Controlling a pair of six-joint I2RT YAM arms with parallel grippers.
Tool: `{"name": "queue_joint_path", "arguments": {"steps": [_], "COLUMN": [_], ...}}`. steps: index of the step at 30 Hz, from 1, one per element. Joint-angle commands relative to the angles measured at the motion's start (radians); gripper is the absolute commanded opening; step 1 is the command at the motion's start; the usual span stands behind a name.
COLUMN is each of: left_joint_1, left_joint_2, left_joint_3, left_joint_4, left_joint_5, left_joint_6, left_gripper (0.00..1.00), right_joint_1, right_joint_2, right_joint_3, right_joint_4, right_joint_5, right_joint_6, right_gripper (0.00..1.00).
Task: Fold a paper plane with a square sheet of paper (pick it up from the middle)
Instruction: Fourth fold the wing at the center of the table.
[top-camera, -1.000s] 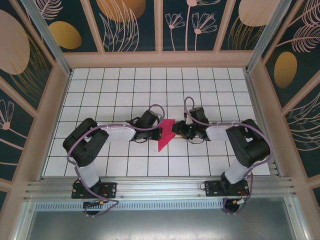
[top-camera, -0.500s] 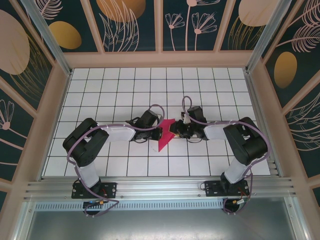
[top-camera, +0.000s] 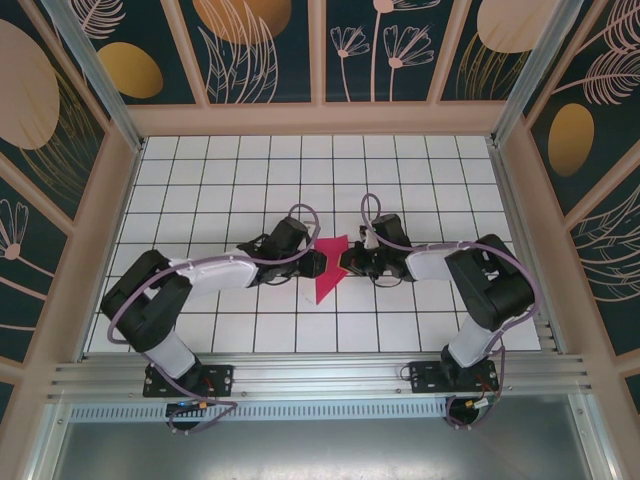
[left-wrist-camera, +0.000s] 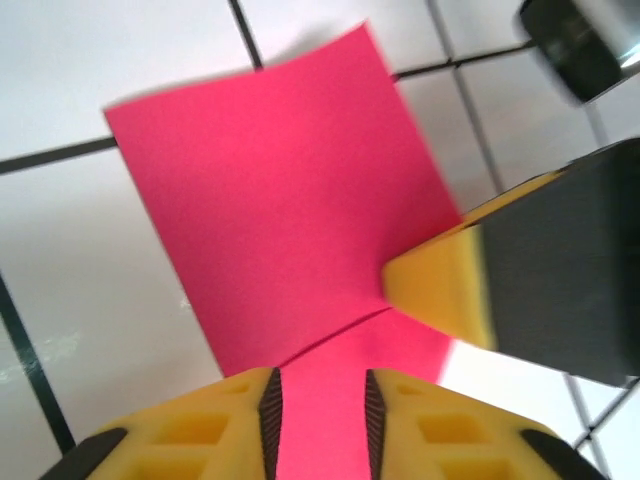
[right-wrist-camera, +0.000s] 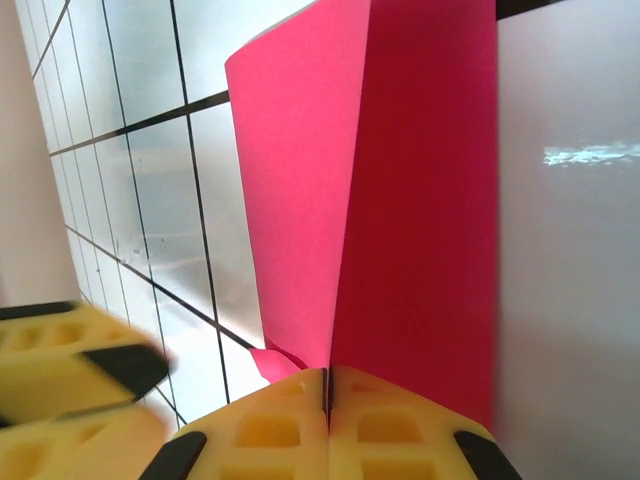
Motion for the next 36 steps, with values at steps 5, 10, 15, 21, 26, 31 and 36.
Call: {"name": "queue_joint_path", "arguments": {"steps": [5,10,15,21,26,31,36], "left_joint_1": [-0.084,-0.194,-0.241,-0.26,-0.274,-0.292,-0.298], "left_joint_2": [-0.17,-0.162,-0.117,-0.077,-0.034,-0.003,0.024], "left_joint_3": [-0.098,-0.119,-0.117,-0.107,-0.085,-0.057,-0.035], "left_joint_4": [0.003,-0.008,-0.009,0.004,-0.02,-0.039,-0.066], "left_joint_5": [-0.106,-0.218,-0.288,-0.306,-0.328,-0.355,-0.396], "left_joint_6": [-0.038,-0.065,-0.075,-0.056,-0.046,-0.03,-0.016], "left_gripper": [0.34,0.37,0.38,0.39,0.39,0.39,0.39], "right_joint_1": [0.054,0.087,0.107,0.111,0.111,0.111,0.111], "right_joint_2": [-0.097,-0.124,-0.128,-0.131,-0.128,-0.123,-0.123], "right_joint_3": [-0.022,-0.049,-0.06,-0.059,-0.052,-0.047,-0.042], "right_joint_4": [-0.007,-0.002,0.002,-0.006,-0.013,-0.012,-0.015], "right_joint_5": [0.106,0.158,0.174,0.179,0.181,0.178,0.177], "right_joint_6": [0.106,0.18,0.207,0.213,0.207,0.205,0.203], "right_gripper": [0.01,0.01,0.01,0.01,0.01,0.01,0.01]}}
